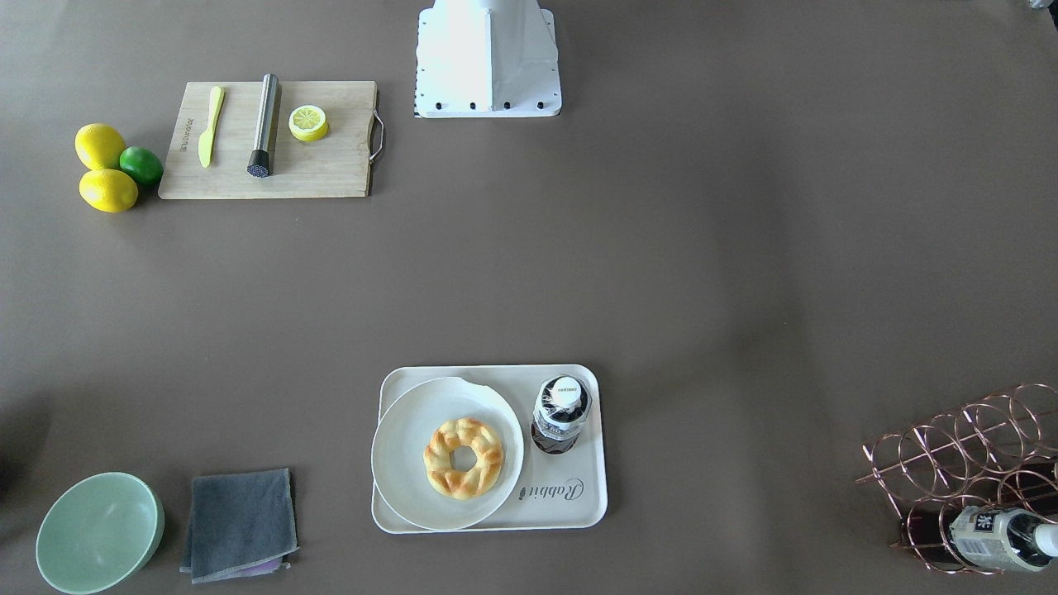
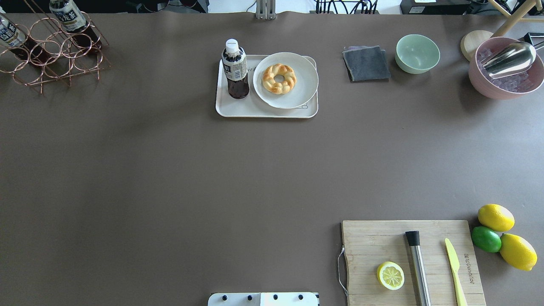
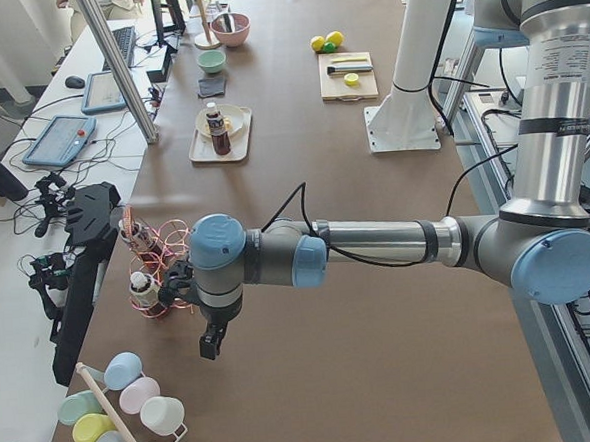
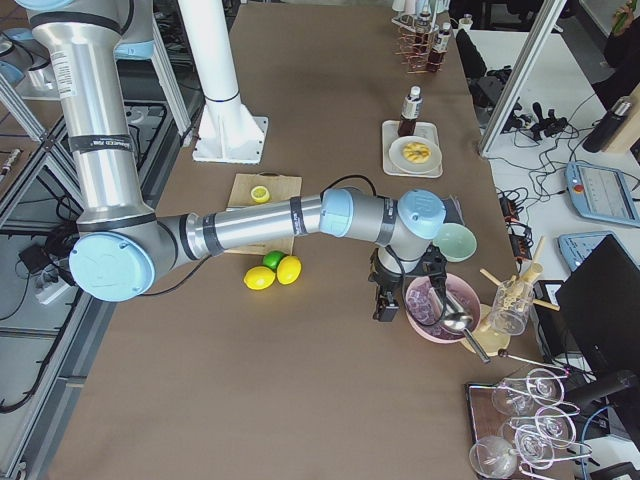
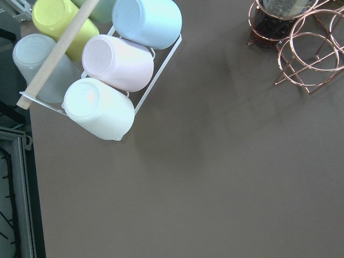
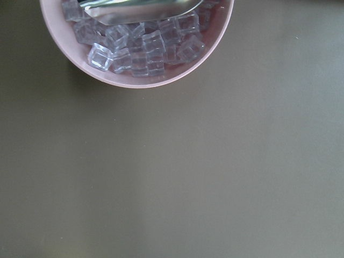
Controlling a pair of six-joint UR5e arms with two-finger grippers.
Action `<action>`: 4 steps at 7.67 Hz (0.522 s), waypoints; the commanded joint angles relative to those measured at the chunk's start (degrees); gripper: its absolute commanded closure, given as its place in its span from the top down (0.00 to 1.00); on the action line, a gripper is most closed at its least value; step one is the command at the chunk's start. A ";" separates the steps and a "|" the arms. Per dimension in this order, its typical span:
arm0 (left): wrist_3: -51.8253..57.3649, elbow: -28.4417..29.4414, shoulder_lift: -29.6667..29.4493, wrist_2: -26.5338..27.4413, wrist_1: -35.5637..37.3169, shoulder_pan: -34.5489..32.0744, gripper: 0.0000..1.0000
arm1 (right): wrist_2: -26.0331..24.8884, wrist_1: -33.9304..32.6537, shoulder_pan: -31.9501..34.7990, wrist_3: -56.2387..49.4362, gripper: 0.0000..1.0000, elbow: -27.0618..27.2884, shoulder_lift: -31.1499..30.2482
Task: Place tea on tray
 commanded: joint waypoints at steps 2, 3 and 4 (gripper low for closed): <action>0.00 -1.05 -4.86 -0.29 9.39 2.46 0.98 | -0.21 10.66 1.43 5.22 1.00 -7.91 -1.28; 0.00 -1.05 -4.78 -0.99 9.48 3.69 0.98 | -0.21 11.19 1.43 6.81 1.00 -7.92 -1.36; 0.00 -0.97 -3.99 -3.96 9.40 3.96 0.98 | -0.21 11.29 1.43 7.18 1.00 -8.26 -1.37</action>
